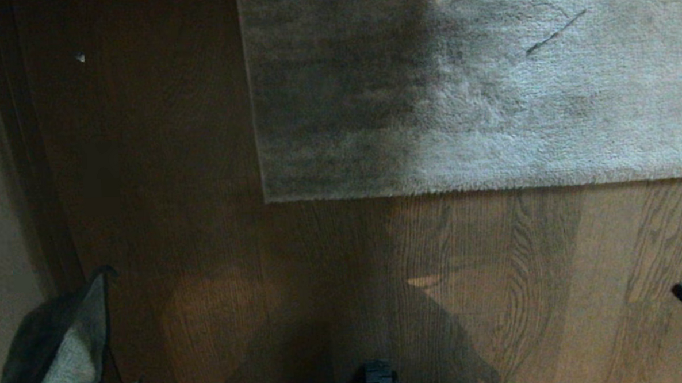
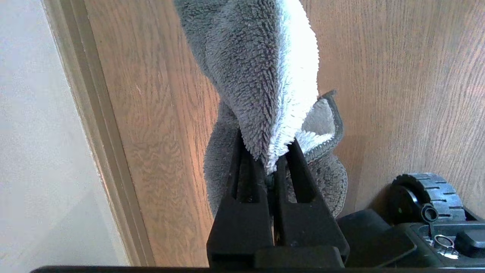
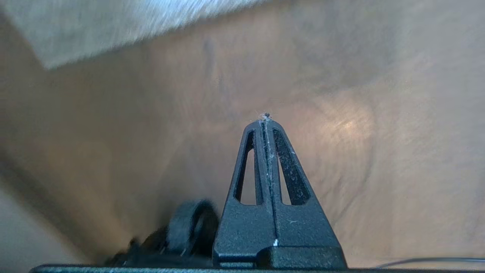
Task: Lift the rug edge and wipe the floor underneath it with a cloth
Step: Lift up the carpet
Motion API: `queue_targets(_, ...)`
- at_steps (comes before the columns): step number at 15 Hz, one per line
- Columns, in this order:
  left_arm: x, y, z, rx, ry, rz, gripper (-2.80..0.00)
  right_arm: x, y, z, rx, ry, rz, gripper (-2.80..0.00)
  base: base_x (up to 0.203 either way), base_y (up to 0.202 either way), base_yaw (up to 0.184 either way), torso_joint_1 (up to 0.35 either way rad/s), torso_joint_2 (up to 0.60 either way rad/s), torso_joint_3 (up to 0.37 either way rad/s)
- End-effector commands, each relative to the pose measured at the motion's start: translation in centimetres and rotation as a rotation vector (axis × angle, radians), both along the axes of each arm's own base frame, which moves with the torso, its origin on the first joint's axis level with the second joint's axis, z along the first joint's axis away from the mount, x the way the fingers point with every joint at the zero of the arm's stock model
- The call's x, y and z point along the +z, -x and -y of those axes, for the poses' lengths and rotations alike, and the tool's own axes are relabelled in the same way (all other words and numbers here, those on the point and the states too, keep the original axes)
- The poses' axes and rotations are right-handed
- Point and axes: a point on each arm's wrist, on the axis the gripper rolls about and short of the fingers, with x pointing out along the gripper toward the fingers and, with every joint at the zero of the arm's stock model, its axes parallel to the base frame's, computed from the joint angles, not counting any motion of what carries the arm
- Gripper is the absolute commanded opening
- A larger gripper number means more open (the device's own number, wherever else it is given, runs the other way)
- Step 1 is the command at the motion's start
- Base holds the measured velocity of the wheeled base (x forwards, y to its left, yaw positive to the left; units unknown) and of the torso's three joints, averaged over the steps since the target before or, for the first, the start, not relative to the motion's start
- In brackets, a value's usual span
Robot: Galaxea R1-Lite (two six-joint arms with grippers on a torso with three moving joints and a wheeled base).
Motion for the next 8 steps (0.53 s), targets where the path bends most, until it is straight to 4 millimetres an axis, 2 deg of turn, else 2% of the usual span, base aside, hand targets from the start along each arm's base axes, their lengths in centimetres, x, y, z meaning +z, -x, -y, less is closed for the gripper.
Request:
queue_targets(1,0.0,0.0,0.0,0.0,0.0,0.001,-2.8,-0.8,-1.4,-0.3,0.045,0.0,-0.096,-2.8,0.0,0.0,0.0,0.0,0.0,0.0)
queue_targets(5,0.0,0.0,0.0,0.0,0.0,0.001,-2.8,-1.3,-3.9,-0.8,0.111,-0.005,-0.166,-2.8,0.0,0.0,0.0,0.0,0.0,0.0)
queue_targets(8,0.0,0.0,0.0,0.0,0.0,0.001,-2.8,-1.4,-4.9,-1.0,0.15,-0.011,-0.185,-2.8,0.0,0.0,0.0,0.0,0.0,0.0)
